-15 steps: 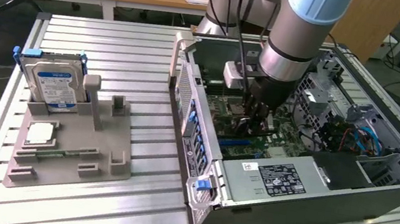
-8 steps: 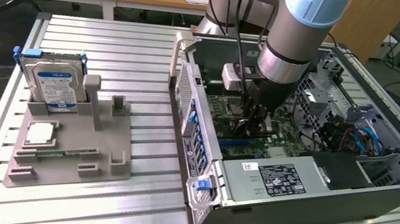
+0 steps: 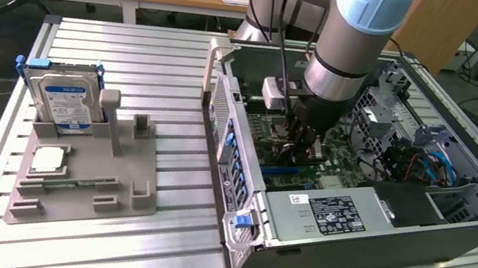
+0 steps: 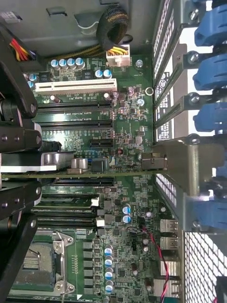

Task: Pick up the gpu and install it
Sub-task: 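Insert the gpu into the slot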

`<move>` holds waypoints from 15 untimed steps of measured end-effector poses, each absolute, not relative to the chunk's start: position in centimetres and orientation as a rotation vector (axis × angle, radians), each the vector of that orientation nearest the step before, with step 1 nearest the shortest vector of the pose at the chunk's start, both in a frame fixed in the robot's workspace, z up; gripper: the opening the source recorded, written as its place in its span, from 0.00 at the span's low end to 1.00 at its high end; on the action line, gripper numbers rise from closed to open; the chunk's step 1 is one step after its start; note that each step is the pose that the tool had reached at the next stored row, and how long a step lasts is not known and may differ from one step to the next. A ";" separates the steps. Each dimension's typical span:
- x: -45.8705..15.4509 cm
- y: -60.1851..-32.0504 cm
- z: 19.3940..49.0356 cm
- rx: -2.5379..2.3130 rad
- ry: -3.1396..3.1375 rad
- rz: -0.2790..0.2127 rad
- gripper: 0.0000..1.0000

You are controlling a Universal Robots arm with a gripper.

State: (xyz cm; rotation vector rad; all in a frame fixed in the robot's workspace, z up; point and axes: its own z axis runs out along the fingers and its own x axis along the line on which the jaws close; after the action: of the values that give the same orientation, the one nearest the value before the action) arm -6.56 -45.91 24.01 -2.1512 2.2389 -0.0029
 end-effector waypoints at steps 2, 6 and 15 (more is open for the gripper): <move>-6.6 -45.9 24.0 -2.151 2.239 -0.003 0.28; -6.6 -45.9 24.0 -2.151 2.239 -0.003 0.28; -6.8 -45.9 23.9 -2.151 2.239 -0.003 0.28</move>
State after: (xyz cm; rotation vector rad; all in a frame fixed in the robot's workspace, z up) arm -6.81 -45.91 23.89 -2.1511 2.2388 -0.0028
